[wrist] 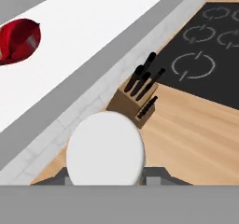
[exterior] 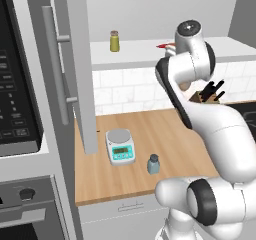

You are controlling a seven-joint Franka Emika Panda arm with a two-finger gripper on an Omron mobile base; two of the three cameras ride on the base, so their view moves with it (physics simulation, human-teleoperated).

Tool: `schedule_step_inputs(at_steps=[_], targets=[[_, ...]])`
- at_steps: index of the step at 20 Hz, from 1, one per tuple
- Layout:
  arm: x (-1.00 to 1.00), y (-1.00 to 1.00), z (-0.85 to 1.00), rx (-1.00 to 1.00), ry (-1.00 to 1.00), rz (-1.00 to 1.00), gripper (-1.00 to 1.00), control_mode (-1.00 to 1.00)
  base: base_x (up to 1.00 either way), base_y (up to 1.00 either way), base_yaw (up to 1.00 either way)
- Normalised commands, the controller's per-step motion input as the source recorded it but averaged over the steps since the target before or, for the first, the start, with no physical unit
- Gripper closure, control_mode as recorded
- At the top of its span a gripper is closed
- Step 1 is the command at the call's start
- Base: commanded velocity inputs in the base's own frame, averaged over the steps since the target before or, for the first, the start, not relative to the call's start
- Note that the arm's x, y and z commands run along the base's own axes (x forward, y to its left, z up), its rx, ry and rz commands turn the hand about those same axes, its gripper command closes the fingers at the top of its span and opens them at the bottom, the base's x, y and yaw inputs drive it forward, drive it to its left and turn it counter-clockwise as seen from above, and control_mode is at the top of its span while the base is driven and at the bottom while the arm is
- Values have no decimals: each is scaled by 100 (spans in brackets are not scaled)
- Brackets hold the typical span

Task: Put the shaker and condiment bottle from the counter next to their counterparts in the cabinet.

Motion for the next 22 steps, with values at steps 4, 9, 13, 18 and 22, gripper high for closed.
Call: schedule_step_inputs(at_steps=[4,9,13,18,22], targets=[[0,0,35,-5,-5,16,100,-100,0,0,0],[15,-4,31,-6,-1,11,100,-100,0,0,0],[22,-1,36,-7,0,10,100,-100,0,0,0],[23,0,33,-8,0,12,100,-100,0,0,0],[17,0,31,-7,0,11,100,-100,0,0,0]])
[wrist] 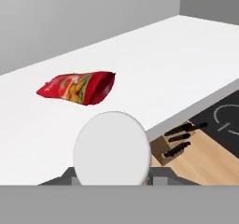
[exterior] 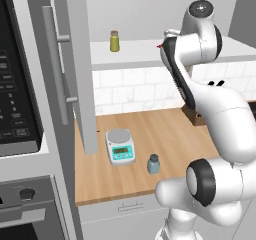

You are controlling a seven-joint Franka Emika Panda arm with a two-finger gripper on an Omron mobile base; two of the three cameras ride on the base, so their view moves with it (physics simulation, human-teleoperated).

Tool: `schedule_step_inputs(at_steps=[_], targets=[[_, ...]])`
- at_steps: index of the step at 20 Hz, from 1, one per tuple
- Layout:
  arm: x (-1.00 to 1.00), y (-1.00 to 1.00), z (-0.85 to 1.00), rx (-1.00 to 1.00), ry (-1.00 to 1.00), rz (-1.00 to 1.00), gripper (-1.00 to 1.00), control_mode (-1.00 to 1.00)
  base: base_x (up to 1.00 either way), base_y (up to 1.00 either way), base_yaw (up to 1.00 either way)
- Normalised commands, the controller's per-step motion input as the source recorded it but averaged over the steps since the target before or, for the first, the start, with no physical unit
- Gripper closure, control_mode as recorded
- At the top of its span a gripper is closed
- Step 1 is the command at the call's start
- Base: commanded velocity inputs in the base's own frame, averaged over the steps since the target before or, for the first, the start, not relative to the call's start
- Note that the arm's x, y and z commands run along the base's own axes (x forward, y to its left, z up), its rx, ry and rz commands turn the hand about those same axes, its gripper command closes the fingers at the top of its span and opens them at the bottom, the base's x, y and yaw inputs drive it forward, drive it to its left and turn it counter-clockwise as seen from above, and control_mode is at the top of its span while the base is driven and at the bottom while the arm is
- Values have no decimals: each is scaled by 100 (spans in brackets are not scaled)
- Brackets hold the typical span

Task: Put the shaker and condiment bottle from the counter next to their counterparts in the cabinet.

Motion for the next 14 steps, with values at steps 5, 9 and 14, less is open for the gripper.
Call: schedule_step_inputs(at_steps=[5,9,14], targets=[[13,-2,19,-7,-3,7,100,-100,0,0,0],[1,0,32,-3,-12,5,100,-100,0,0,0],[-1,0,37,0,-14,3,100,-100,0,0,0]])
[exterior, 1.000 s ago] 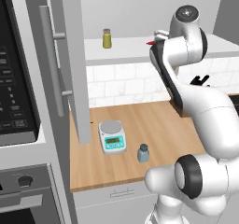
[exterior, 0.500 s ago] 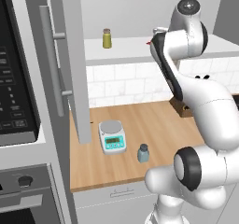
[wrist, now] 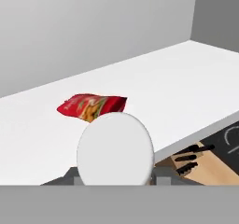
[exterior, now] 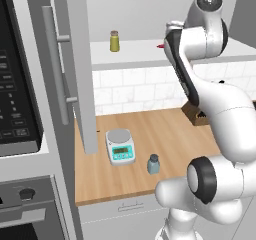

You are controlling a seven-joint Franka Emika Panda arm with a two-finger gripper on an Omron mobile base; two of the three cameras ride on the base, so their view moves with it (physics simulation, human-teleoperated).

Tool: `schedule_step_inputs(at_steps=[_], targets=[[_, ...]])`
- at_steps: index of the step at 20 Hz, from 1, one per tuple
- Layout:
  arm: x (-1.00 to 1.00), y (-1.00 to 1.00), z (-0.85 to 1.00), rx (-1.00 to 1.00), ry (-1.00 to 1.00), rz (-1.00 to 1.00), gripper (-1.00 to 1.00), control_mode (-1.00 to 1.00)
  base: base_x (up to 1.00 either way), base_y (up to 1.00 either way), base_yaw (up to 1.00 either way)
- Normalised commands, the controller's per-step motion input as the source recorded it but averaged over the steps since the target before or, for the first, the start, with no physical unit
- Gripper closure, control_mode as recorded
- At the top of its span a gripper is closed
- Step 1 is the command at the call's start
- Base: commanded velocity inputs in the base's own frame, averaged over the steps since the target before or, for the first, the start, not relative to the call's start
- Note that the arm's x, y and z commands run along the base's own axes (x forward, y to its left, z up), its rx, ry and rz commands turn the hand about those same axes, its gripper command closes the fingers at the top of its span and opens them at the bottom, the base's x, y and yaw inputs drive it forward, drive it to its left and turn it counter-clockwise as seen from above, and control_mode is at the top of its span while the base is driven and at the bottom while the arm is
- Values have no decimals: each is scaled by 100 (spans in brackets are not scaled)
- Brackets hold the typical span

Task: Put the shaker and condiment bottle from the counter next to their counterparts in the cabinet.

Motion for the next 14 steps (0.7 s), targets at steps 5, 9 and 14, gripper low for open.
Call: schedule_step_inputs(at_steps=[5,9,14], targets=[[1,-2,17,0,-6,1,100,-100,0,0,0],[26,-12,-21,0,1,0,100,-100,0,0,0],[40,-19,-17,0,1,0,100,-100,0,0,0]])
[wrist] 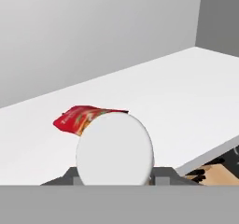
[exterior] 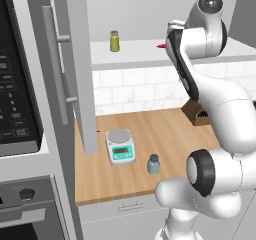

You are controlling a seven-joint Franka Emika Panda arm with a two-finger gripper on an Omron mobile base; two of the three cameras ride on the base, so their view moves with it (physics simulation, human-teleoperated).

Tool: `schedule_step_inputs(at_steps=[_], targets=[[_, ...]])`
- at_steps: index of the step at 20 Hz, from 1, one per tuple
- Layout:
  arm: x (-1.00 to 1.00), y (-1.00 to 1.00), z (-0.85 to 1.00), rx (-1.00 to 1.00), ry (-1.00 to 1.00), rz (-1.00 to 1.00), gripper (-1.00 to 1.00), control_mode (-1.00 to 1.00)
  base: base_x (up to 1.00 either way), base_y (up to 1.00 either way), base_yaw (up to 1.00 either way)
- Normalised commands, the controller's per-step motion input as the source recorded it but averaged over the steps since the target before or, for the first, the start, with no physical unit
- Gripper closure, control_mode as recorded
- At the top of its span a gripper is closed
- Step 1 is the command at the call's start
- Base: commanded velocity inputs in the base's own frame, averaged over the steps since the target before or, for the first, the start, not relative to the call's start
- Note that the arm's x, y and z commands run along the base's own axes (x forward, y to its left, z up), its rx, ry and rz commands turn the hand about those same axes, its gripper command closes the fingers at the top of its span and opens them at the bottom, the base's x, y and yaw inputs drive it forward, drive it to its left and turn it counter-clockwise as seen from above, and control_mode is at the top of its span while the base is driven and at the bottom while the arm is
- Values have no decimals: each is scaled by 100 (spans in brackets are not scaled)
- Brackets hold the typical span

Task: Put the shaker and condiment bottle from the counter next to their counterparts in the cabinet.

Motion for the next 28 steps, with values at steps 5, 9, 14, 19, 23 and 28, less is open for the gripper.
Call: schedule_step_inputs(at_steps=[5,9,14,19,23,28], targets=[[39,-15,0,0,0,0,100,-100,0,0,0],[41,-18,-4,0,3,0,100,-100,0,0,0],[27,-14,-34,2,11,0,100,-100,0,0,0],[0,0,-43,0,6,0,-100,-100,0,0,0],[7,-4,-33,2,6,0,-100,-100,0,0,0],[12,-12,-22,2,3,0,-100,-100,0,0,0]])
